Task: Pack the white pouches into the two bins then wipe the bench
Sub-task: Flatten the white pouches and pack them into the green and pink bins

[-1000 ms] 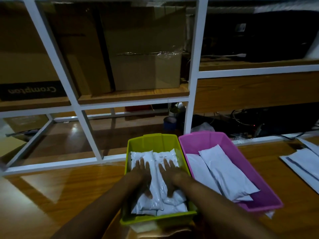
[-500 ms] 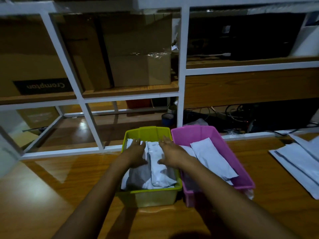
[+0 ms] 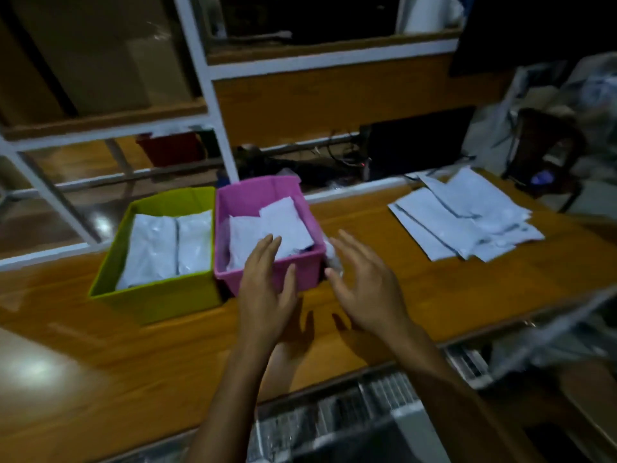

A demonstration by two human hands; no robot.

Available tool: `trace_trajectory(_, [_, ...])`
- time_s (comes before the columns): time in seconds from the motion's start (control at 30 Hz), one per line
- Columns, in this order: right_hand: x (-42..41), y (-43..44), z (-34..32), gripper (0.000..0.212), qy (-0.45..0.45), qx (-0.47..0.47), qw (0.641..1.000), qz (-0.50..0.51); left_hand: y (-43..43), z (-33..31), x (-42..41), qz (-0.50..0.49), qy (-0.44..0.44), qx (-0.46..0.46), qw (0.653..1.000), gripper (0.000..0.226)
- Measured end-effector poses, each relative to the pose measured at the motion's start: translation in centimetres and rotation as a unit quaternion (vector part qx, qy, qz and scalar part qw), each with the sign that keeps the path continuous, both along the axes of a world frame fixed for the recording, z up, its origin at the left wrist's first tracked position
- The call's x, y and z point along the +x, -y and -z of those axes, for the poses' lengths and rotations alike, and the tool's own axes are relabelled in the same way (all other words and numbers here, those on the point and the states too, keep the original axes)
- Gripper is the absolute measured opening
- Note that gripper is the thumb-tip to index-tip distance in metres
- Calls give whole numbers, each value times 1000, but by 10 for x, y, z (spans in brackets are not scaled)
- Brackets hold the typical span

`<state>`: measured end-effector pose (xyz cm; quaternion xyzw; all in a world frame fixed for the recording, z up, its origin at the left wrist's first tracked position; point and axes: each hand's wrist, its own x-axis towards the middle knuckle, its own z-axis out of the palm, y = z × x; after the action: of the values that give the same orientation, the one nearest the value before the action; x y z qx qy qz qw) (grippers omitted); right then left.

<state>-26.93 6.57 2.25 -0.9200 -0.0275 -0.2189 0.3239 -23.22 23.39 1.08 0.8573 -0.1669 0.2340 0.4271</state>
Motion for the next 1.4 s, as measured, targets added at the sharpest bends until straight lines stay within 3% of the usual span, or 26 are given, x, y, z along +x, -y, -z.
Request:
trace_trajectory(0.3, [-47, 133, 49, 49, -67, 13, 991, 117, 123, 45, -19, 113, -59, 45, 991, 49])
trace_trajectory(0.47, [-40, 170, 58, 45, -68, -6, 988, 140, 162, 58, -5, 122, -56, 92, 987, 48])
trace_trajectory(0.53, [-16, 231, 67, 45, -80, -5, 982, 169, 223, 65, 29, 142, -52, 106, 983, 48])
trace_trajectory(0.87, [58, 338, 68, 46, -55, -48, 980, 184, 323, 64, 120, 149, -50, 166, 973, 45])
trace_trajectory(1.07, [127, 413, 70, 41, -69, -81, 976, 190, 393, 82, 167, 114, -107, 169, 973, 45])
trace_trajectory(1.17, [166, 445, 81, 35, -84, -98, 978, 163, 427, 94, 185, 91, -172, 109, 975, 43])
trace_trajectory(1.27, [199, 470, 98, 30, -85, -130, 982, 111, 459, 109, 198, 53, -256, 110, 959, 43])
trace_trajectory(1.4, [234, 495, 121, 57, -128, -201, 969, 66, 484, 129, 214, -11, -309, 128, 942, 44])
